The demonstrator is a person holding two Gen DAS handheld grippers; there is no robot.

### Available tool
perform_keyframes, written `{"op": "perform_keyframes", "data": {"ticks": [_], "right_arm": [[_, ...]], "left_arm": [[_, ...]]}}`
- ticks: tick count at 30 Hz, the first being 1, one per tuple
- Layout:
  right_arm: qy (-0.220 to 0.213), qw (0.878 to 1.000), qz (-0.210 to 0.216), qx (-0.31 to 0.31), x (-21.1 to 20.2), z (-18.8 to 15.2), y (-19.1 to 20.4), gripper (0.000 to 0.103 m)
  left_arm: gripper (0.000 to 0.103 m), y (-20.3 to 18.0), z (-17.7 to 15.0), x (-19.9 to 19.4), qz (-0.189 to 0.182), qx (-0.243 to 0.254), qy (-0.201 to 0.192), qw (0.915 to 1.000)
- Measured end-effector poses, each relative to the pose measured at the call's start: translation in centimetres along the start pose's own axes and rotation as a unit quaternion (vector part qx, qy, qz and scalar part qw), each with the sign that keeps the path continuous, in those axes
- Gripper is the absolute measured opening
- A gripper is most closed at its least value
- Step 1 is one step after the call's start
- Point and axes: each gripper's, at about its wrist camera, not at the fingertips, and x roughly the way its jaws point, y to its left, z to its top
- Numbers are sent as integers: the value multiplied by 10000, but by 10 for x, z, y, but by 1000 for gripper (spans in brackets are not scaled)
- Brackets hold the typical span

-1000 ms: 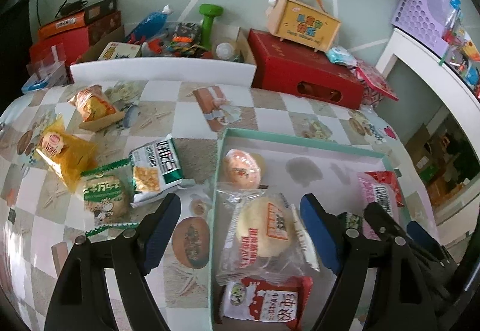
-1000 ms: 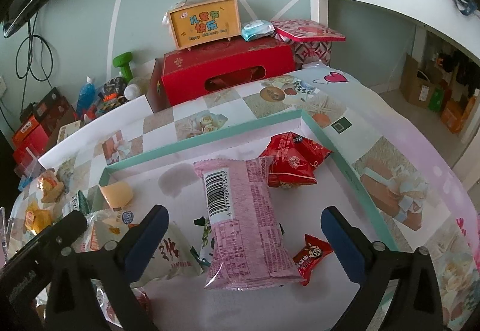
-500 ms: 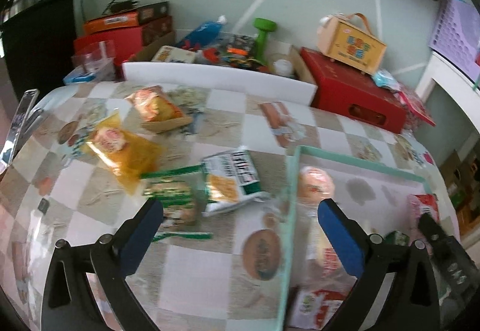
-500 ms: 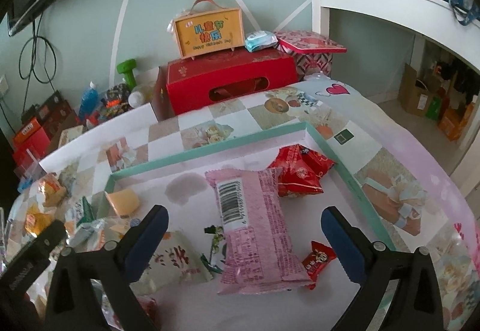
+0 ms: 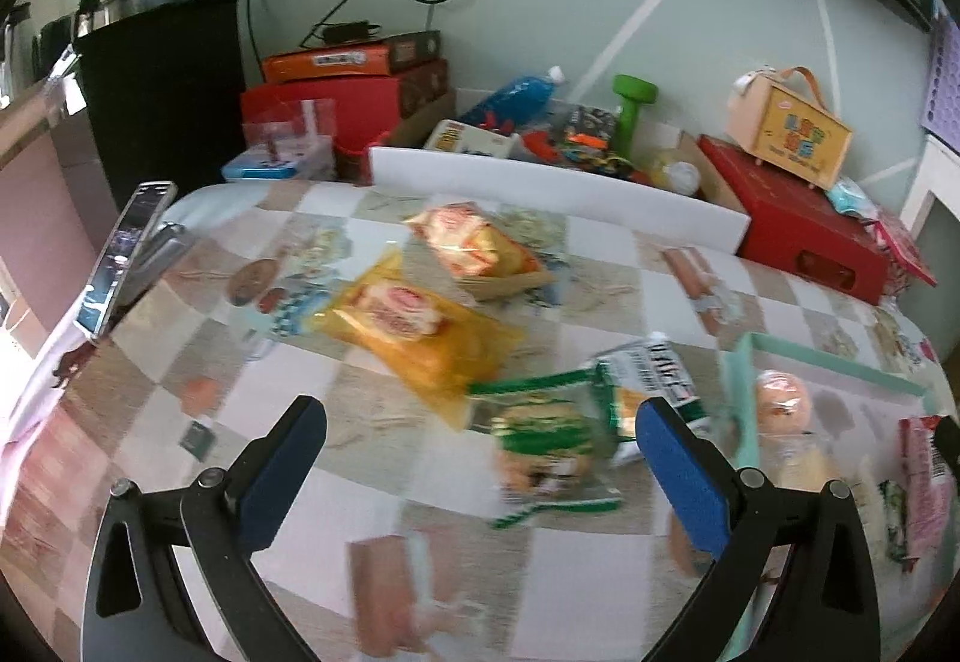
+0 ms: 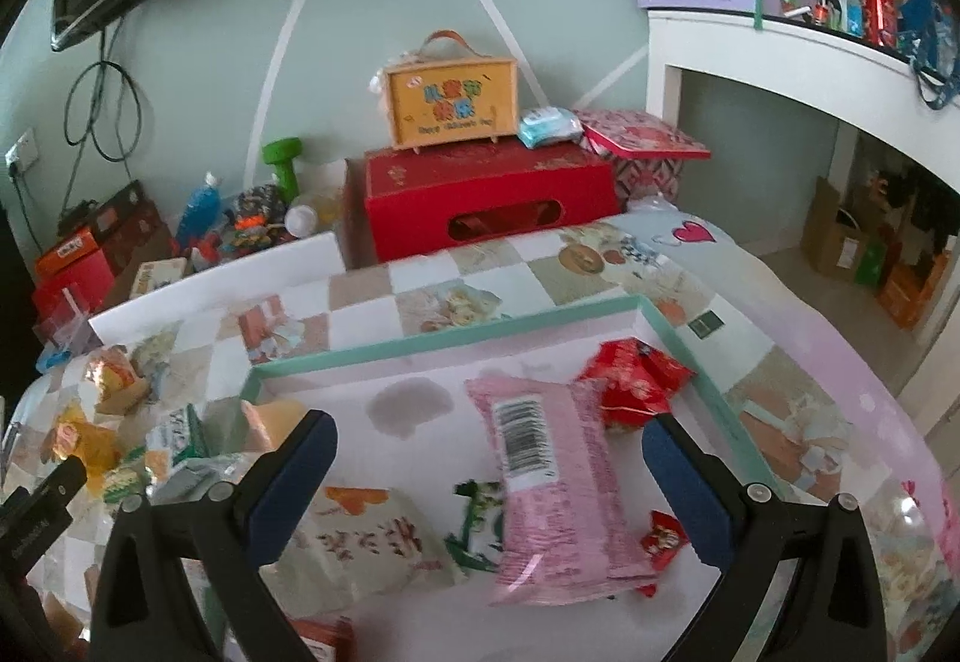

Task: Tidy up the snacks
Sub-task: 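Move both open grippers back over the snack pile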

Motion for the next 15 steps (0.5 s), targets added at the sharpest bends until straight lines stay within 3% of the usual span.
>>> {"op": "perform_keyframes", "data": {"ticks": [6, 15], "right_arm": [[-49, 9998, 185, -74, -1, 0, 19, 103], [71, 9964, 603, -598, -2, -10, 68, 103]], "left_arm": [[103, 27, 2, -6, 127, -219, -281, 9993], [103, 54, 4, -4, 367, -257, -178, 9988]]}}
